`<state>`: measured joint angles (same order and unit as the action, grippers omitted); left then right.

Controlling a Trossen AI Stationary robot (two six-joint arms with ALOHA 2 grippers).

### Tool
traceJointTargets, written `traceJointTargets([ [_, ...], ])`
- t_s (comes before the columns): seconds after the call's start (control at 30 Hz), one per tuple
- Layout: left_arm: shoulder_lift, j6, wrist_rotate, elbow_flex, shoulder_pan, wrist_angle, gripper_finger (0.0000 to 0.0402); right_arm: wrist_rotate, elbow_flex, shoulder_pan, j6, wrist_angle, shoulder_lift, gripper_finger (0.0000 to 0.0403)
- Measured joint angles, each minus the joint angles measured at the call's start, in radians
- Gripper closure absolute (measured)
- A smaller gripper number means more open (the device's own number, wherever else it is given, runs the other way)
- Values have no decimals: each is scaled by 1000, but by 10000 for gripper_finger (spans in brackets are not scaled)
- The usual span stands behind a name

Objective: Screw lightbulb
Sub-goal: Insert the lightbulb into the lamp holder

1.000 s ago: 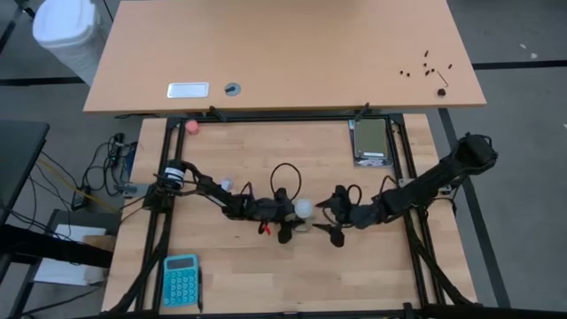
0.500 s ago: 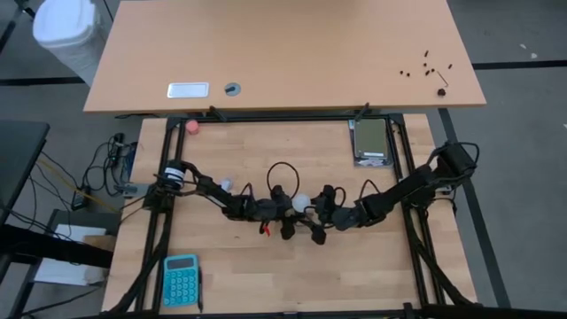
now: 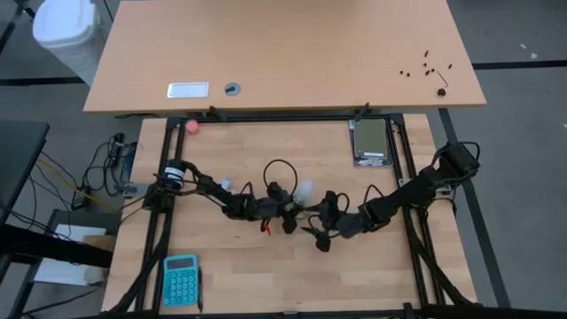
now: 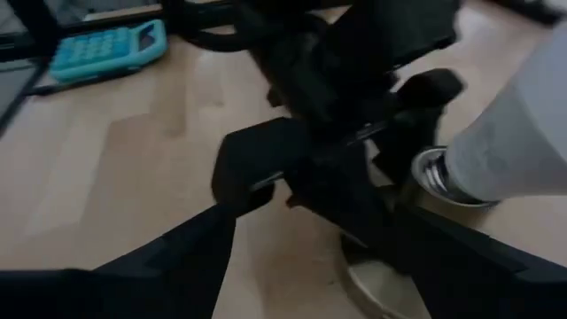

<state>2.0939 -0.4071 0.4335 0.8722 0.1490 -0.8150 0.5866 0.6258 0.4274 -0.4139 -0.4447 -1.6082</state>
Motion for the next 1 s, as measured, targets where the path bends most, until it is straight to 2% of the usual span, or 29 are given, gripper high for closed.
traceJointTargets([
  [0.13, 0, 5, -1, 0, 0, 0, 189, 52, 0, -8, -35, 49, 0, 93],
  [0.33, 0, 29, -8, 0, 1, 4, 189, 23, 1, -45, -43, 101, 1, 94],
  [0.5, -2, 34, -52, 1, 1, 31, 189, 96, 0, -39, -178, 427, 100, 94],
  [0.67, -2, 38, -61, 3, 1, 51, 186, 68, 1, -123, -36, 529, 221, 94],
  [0.83, 1, 21, -61, 0, 0, 3, 159, -78, 1, -289, -29, 590, 330, 94],
  [0.9, 2, 16, -61, -1, 0, -18, 140, -75, 1, -298, -10, 576, 349, 94],
  [1.0, -6, 10, -67, -1, 1, -8, 109, -14, 1, -293, 29, 566, 357, 94],
])
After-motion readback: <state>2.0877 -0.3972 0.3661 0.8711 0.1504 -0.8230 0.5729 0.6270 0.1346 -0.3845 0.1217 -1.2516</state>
